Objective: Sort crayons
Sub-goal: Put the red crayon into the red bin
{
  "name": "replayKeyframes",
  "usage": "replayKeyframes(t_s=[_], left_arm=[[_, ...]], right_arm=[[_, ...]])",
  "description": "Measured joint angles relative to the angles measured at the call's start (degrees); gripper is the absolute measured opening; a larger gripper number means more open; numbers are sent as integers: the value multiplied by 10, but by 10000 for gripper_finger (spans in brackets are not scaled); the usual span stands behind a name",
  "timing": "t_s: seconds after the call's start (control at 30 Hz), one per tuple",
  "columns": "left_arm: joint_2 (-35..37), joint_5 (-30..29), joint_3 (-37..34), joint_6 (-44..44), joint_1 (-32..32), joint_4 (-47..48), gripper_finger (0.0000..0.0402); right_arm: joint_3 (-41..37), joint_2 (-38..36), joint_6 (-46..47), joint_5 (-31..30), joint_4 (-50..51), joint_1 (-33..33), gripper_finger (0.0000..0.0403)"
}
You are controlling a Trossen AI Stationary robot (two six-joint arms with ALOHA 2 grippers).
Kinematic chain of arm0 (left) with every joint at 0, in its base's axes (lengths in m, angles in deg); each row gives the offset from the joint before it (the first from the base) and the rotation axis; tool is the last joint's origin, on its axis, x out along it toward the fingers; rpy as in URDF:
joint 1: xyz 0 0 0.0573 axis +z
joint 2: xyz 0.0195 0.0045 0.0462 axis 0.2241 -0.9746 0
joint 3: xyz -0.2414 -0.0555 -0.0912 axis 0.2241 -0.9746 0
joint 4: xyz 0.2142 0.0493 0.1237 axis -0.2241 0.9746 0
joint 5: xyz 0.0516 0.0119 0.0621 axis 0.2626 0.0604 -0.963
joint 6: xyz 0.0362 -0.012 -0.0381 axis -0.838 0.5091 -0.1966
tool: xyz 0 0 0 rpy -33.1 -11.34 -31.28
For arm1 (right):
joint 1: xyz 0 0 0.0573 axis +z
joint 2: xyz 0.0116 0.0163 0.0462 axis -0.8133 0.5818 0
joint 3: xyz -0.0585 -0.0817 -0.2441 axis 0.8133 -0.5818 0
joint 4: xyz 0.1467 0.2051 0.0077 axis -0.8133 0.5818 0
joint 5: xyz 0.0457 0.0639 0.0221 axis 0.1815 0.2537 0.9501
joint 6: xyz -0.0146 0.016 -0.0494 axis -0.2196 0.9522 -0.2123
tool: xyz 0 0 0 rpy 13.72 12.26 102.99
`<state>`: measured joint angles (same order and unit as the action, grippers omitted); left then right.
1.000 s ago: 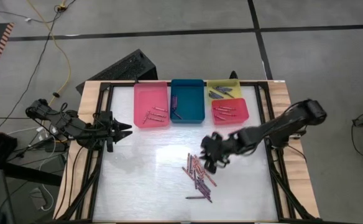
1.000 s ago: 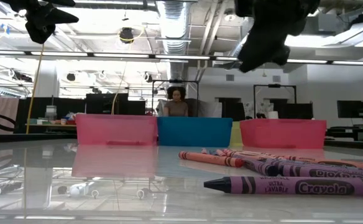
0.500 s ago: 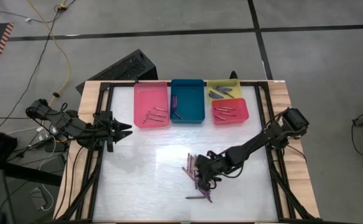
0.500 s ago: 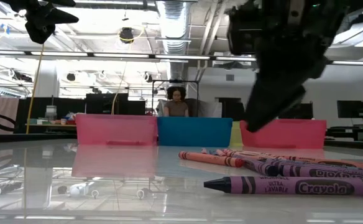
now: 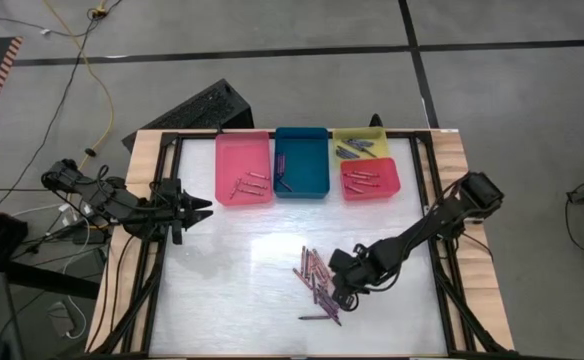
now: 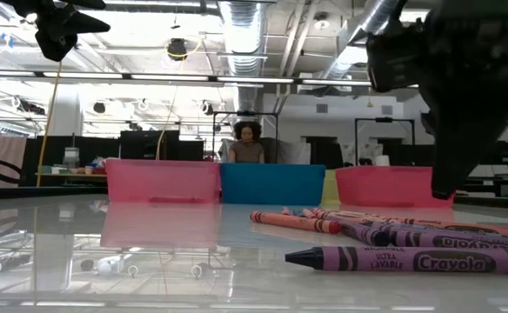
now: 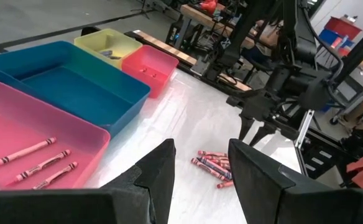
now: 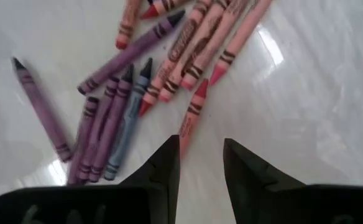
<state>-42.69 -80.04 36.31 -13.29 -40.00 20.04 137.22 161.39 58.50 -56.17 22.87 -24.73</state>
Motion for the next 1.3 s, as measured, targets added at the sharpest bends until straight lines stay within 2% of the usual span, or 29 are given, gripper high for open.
replayKeyframes(t_s=[0.33, 0.53, 0.93, 1.3], left_arm=[[0, 0, 0, 0, 0, 0, 139], [0, 0, 0, 0, 0, 0, 139], [0, 0, 0, 0, 0, 0, 139], [0, 0, 0, 2, 0, 0, 139]], right_arm=[[0, 2, 0, -6, 3, 0, 118], [0, 2, 7, -71, 3, 15, 118], [0, 2, 32, -104, 0, 44, 118], [0, 12, 30, -128, -10, 45, 118]])
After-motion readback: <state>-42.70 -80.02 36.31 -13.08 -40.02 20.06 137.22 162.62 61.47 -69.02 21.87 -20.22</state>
